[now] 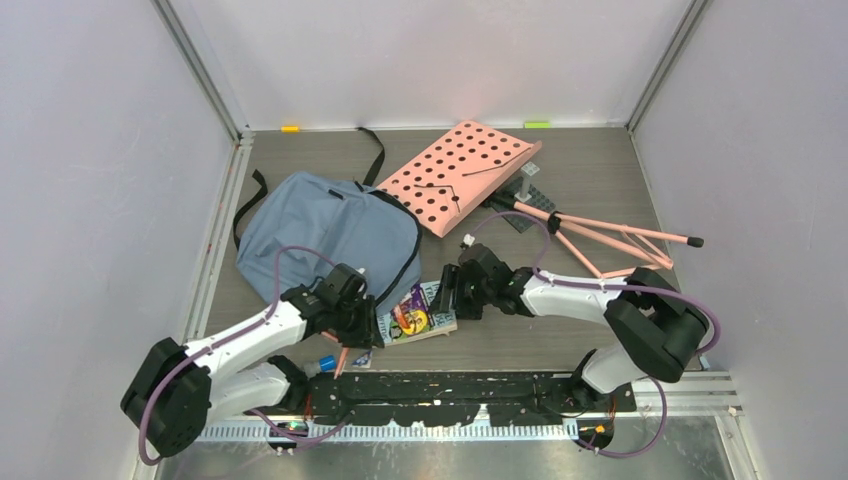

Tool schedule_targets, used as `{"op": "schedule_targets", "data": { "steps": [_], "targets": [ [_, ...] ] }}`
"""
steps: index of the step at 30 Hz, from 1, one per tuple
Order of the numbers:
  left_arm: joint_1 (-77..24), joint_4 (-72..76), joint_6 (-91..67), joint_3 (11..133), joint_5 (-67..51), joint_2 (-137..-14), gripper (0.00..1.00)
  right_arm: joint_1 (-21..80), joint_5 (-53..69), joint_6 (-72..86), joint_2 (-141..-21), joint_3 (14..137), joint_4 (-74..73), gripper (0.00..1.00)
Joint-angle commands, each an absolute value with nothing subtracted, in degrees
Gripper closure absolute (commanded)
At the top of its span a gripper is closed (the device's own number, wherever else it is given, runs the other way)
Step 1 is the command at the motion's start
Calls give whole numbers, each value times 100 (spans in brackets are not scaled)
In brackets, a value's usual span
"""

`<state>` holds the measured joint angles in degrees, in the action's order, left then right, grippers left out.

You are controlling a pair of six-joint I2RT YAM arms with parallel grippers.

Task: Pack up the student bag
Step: Pick up the book from the center of the board.

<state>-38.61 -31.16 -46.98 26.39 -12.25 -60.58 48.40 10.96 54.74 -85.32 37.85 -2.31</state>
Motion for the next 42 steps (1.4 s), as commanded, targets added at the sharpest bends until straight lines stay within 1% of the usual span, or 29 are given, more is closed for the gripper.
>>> {"op": "schedule_targets", "data": {
  "steps": [1, 2, 4, 5, 6, 7, 8, 9, 10, 11, 13, 14, 15, 16, 18, 19, 21, 23, 26, 30, 32, 35, 36, 42],
  "targets": [
    [-3911, -1850, -4615, 2666, -1597, -6306, 69, 4984, 1568, 5638, -8134, 3864, 283, 41],
    [-3911, -1854, -4608, 2678, -1608, -6318, 69, 4983, 1523, 5641, -8132, 3871, 216, 42],
    [-3912, -1847, -4606, 2696, -1634, -6336, 70, 4979, 1479, 5642, -8111, 3899, 121, 51],
    [-3911, -1846, -4605, 2698, -1649, -6330, 70, 4976, 1453, 5643, -8103, 3923, 78, 58],
    [-3912, -1841, -4607, 2698, -1648, -6329, 70, 4975, 1434, 5636, -8086, 3971, -38, 61],
    [-3916, -1845, -4603, 2706, -1648, -6328, 70, 4964, 1396, 5635, -8033, 4014, -107, 70],
    [-3917, -1846, -4598, 2707, -1654, -6323, 70, 4956, 1375, 5627, -8002, 4033, -209, 74],
    [-3912, -1839, -4597, 2715, -1657, -6312, 70, 4946, 1332, 5631, -7920, 4062, -298, 82],
    [-3918, -1845, -4597, 2720, -1658, -6310, 70, 4938, 1303, 5637, -7807, 4075, -347, 86],
    [-3912, -1841, -4591, 2728, -1660, -6297, 70, 4922, 1222, 5641, -7740, 4106, -467, 94],
    [-3911, -1856, -4518, 2773, -1695, -6307, 69, 4895, 1070, 5642, -7493, 4160, -687, 99],
    [-3911, -1919, -4461, 2832, -1716, -6313, 68, 4887, 1014, 5629, -7290, 4185, -765, 99],
    [-3911, -2019, -4392, 2914, -1740, -6337, 64, 4869, 893, 5589, -7182, 4263, -971, 99],
    [-3911, -2144, -4307, 3033, -1771, -6355, 56, 4860, 811, 5541, -6975, 4311, -1114, 99],
    [-3911, -2396, -4134, 3290, -1824, -6372, 36, 4841, 404, 5369, -6656, 4561, -1719, 100],
    [-3912, -2540, -4048, 3449, -1830, -6364, 31, 4838, 132, 5205, -6562, 4755, -2201, 100],
    [-3911, -2813, -3847, 3795, -1856, -6348, 24, 4830, -390, 4854, -6315, 5122, -2885, 99],
    [-3911, -3083, -3608, 4203, -1961, -6357, 21, 4830, -675, 4468, -6140, 5554, -3514, 99],
    [-3911, -3464, -3226, 4903, -2268, -6448, 20, 4828, -849, 3953, -6028, 6216, -4261, 100],
    [-3912, -3795, -2607, 5882, -2977, -6649, 17, 4825, -733, 3290, -6054, 7256, -5063, 100],
    [-3896, -4069, -2348, 6581, -3143, -6808, 15, 4825, -519, 2929, -6062, 7879, -5366, 100],
    [-3788, -4303, -2032, 7394, -3340, -7017, 12, 4825, -153, 2637, -6112, 8422, -5490, 100],
    [-3702, -4322, -1962, 7589, -3419, -7075, 11, 4825, 166, 2509, -6128, 8649, -5499, 100],
    [-2991, -4226, -1912, 8119, -4204, -7237, 10, 4819, 857, 1995, -6532, 9450, -5502, 100]
  ]
}}
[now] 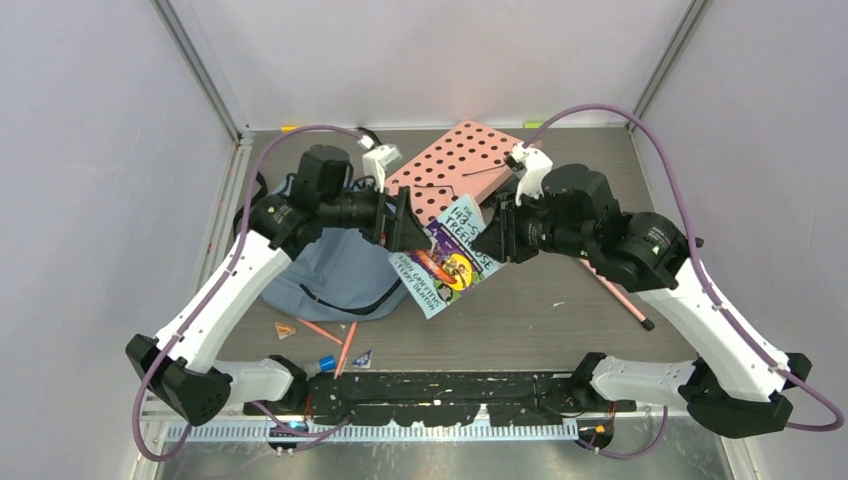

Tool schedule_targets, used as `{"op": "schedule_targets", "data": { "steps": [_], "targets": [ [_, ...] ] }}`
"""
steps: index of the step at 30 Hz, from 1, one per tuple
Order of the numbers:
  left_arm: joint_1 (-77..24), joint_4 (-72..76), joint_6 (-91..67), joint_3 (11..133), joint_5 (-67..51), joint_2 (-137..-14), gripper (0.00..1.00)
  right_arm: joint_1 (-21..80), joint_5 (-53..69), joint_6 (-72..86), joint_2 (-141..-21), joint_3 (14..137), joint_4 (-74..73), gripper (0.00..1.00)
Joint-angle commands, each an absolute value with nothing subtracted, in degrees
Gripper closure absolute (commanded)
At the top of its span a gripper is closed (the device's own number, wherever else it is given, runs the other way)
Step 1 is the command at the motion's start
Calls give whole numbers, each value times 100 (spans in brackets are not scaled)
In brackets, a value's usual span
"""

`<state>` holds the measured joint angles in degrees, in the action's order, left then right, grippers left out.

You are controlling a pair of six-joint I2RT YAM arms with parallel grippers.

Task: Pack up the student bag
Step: Pick up the book from the center of the board.

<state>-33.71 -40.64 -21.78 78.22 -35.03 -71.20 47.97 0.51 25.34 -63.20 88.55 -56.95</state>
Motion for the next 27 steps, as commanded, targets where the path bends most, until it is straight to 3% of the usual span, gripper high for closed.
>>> {"op": "schedule_targets", "data": {
  "steps": [1, 7, 12, 19, 24, 25, 27],
  "targets": [
    [-2922, -4217, -1901, 8142, -4322, -7229, 10, 4819, 985, 1933, -6671, 9511, -5502, 100],
    [-2840, -4540, -1641, 8138, -4776, -7138, 10, 4768, 1655, 1524, -7348, 10068, -5503, 100],
    [-2830, -4334, -1974, 7858, -5420, -7003, 19, 4623, 1908, 1325, -7628, 10228, -5432, 100],
    [-2808, -3770, -2548, 7323, -5976, -6852, 52, 4395, 2094, 1384, -7673, 10023, -5018, 100],
    [-2791, -3521, -2768, 7185, -5980, -6756, 92, 4294, 1789, 1605, -7693, 9913, -4747, 98],
    [-2771, -3424, -2818, 7143, -5916, -6701, 99, 4246, 1484, 1651, -7680, 9883, -4720, 92],
    [-2680, -3248, -2936, 7006, -5536, -6558, 100, 4056, 1200, 1808, -7639, 9743, -4633, 55]
  ]
}}
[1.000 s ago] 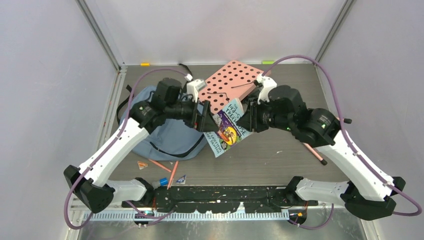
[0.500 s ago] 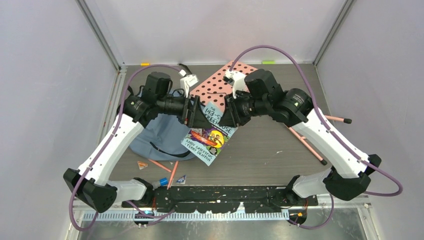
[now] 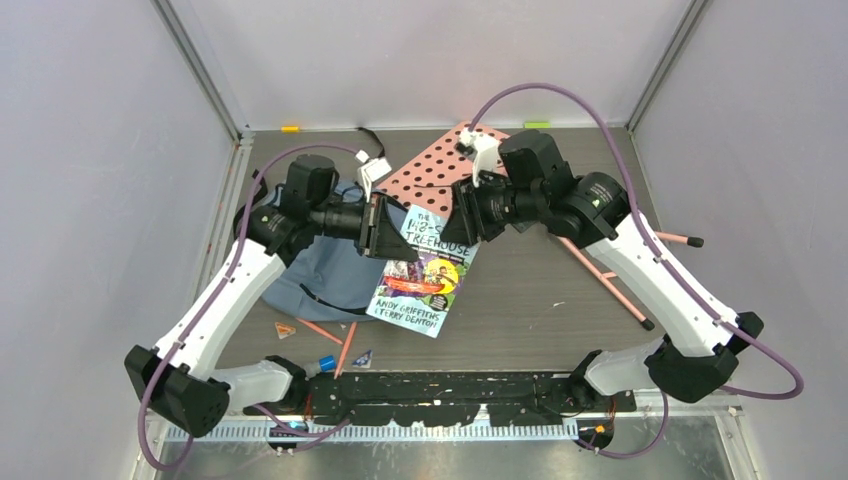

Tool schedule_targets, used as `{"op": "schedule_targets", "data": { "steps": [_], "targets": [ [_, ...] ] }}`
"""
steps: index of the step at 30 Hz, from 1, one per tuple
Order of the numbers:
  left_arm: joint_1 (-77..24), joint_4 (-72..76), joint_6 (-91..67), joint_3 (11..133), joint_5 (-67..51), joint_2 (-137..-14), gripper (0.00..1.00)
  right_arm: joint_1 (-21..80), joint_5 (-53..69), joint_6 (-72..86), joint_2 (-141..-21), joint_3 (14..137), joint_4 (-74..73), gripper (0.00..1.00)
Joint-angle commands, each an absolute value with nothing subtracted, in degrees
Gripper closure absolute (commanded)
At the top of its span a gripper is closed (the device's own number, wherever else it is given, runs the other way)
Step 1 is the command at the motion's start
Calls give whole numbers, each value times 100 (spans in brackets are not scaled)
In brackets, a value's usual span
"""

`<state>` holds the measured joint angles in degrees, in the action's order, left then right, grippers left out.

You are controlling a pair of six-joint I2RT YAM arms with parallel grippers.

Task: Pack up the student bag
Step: Pick up the book from the center of the board.

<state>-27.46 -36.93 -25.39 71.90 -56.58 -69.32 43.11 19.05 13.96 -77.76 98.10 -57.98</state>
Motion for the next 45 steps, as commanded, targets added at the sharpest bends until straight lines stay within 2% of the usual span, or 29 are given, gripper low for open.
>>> {"op": "schedule_targets", "data": {
  "steps": [1, 2, 4, 8, 13, 20, 34, 38, 43, 45],
  "targets": [
    [-2597, -3129, -3019, 6881, -5240, -6419, 100, 3962, 1189, 1924, -7616, 9614, -4520, 45],
    [-2490, -2935, -3171, 6709, -4999, -6311, 100, 3730, 1275, 1995, -7562, 9540, -4427, 29],
    [-2268, -2296, -3610, 6341, -4616, -6104, 100, 3371, 1608, 2295, -7460, 9254, -4041, 16],
    [-2075, -1850, -4102, 6194, -3954, -5903, 100, 2973, 2195, 3015, -7177, 8602, -3022, 9],
    [-2042, -1891, -4188, 6566, -3248, -5839, 100, 2815, 2817, 3533, -6959, 7892, -2067, 8],
    [-1960, -571, -4981, 6486, -3641, -5809, 100, 2780, 3962, 4123, -7006, 7353, -1168, 8],
    [-1960, -51, -5082, 7126, -4401, -5905, 100, 2584, 5445, 4535, -7766, 7930, -888, 8],
    [-1960, -51, -5084, 7071, -4388, -5907, 100, 2588, 5731, 5328, -7876, 7927, 34, 9],
    [-1960, -35, -5098, 7005, -4346, -5920, 100, 2620, 5999, 6412, -8000, 7944, 1442, 13],
    [-1960, -35, -5091, 6993, -4317, -5940, 100, 2643, 6094, 6648, -8025, 7958, 1676, 19]
  ]
}}
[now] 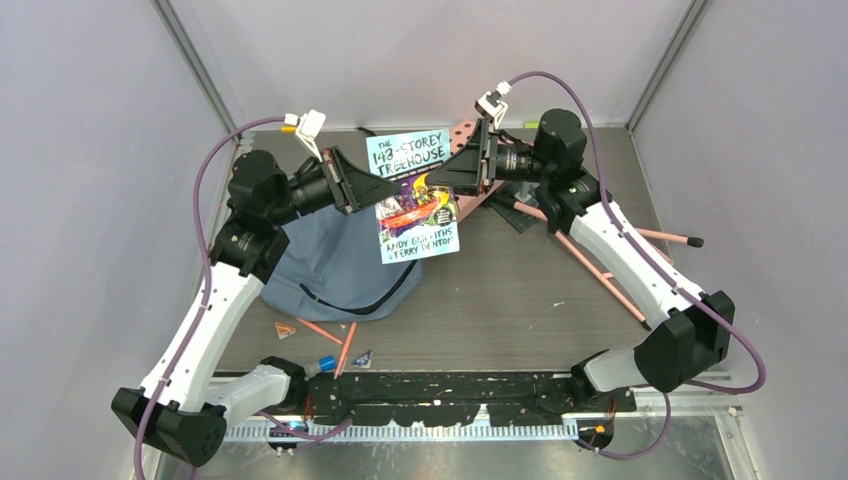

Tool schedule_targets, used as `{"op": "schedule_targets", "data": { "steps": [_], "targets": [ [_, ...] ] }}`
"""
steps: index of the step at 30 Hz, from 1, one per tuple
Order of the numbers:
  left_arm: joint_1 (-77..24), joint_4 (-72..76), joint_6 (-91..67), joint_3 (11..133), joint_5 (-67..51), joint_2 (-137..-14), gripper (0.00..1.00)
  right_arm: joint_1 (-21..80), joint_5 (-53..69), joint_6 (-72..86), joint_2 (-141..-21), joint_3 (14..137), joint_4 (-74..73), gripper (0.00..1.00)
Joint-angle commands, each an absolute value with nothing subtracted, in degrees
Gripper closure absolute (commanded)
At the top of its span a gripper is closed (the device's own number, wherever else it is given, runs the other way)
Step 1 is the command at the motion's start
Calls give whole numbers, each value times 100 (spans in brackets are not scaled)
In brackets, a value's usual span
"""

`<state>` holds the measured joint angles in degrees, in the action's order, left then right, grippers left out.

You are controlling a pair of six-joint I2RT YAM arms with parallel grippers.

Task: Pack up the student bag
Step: Pick up the book from the center of the board.

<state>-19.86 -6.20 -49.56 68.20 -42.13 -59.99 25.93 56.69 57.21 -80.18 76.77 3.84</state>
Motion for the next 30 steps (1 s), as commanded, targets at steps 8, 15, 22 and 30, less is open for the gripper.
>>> {"op": "schedule_targets", "data": {
  "steps": [8, 15, 22, 30],
  "targets": [
    [-1960, 189, -5066, 6953, -4097, -5944, 100, 2650, 6120, 6584, -8041, 7919, 1280, 43],
    [-1960, 88, -5014, 6929, -3989, -5987, 100, 2672, 6086, 6125, -8033, 8051, 657, 67],
    [-1958, -1331, -4128, 7029, -3594, -6014, 40, 2610, 4365, 4503, -7855, 8352, -1543, 99],
    [-2240, -2766, -2254, 6370, -1993, -6084, 25, 2496, 949, 3521, -7326, 8623, -3908, 99]
  ]
}}
